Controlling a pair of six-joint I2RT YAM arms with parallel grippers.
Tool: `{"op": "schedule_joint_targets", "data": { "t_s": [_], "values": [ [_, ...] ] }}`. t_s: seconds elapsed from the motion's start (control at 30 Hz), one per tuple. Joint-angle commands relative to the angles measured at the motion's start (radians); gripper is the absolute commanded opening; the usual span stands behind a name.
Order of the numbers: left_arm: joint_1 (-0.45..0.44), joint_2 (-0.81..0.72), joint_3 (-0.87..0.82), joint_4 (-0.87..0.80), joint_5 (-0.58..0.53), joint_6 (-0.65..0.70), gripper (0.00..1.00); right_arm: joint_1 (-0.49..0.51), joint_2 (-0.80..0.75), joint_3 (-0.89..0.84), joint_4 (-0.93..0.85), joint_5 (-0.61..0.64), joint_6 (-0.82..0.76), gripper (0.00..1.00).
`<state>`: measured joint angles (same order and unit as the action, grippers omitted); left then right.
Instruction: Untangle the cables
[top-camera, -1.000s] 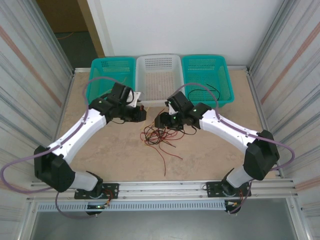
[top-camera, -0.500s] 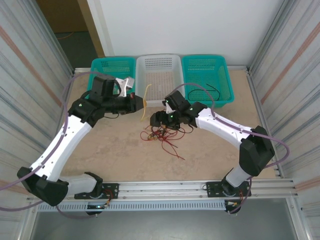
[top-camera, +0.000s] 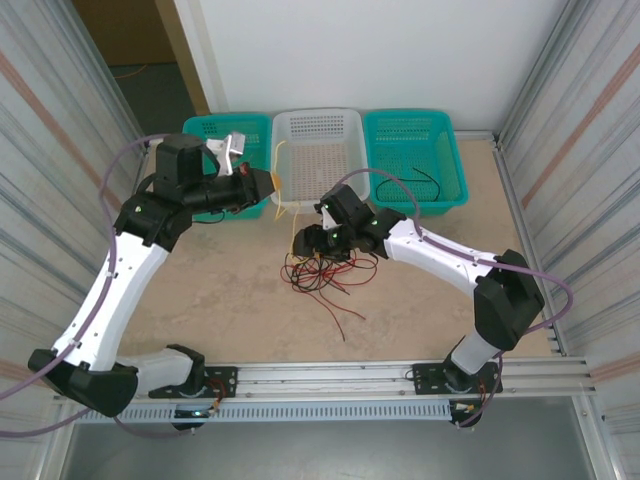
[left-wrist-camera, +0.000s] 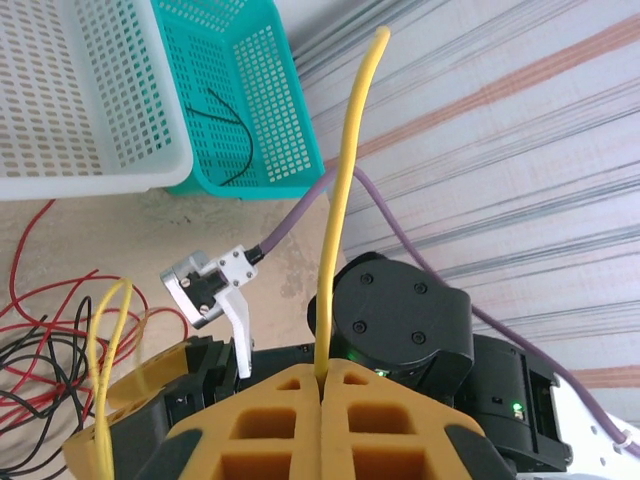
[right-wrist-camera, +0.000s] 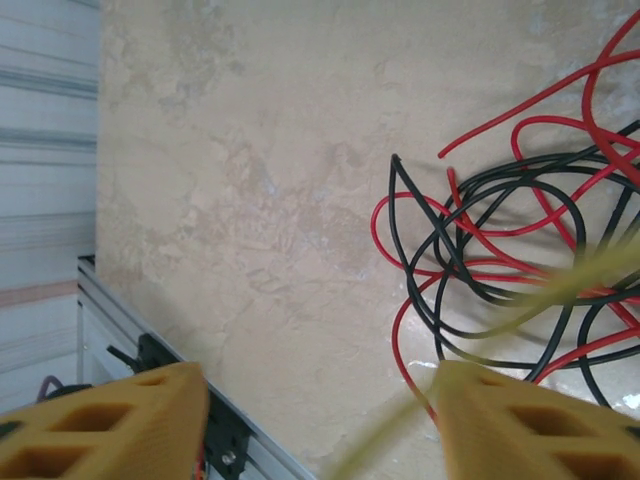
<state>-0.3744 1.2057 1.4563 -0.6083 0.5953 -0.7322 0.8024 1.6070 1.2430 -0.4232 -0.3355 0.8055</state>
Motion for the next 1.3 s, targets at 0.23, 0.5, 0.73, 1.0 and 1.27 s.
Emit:
{"op": "schedule_joint_targets", "data": {
  "t_s": [0.23,0.5,0.73,1.0,1.27],
  "values": [
    [0.08,-0.044,0.076,-0.056,-0.021,0.065,0.0,-0.084,-0.03,-0.072,-0.064,0.067,0.059,0.28],
    [0.215,-0.175,-0.043,-0.03,-0.224,-0.017,0.0,-0.209,-0.147,-0.226,0.062,0.012,0.2,0.12],
    [0.268,-0.198,-0.096,-0.008,-0.264,-0.049,0.0,-0.334,-0.274,-0.313,0.166,-0.062,0.338,0.05],
    [0.313,-0.231,-0.166,-0.076,-0.353,-0.091,0.0,-0.494,-0.426,-0.35,0.219,-0.11,0.466,0.0],
    [0.322,-0.235,-0.266,-0.026,-0.277,-0.155,0.0,-0.648,-0.46,-0.267,0.13,-0.142,0.433,0.0]
  ]
}}
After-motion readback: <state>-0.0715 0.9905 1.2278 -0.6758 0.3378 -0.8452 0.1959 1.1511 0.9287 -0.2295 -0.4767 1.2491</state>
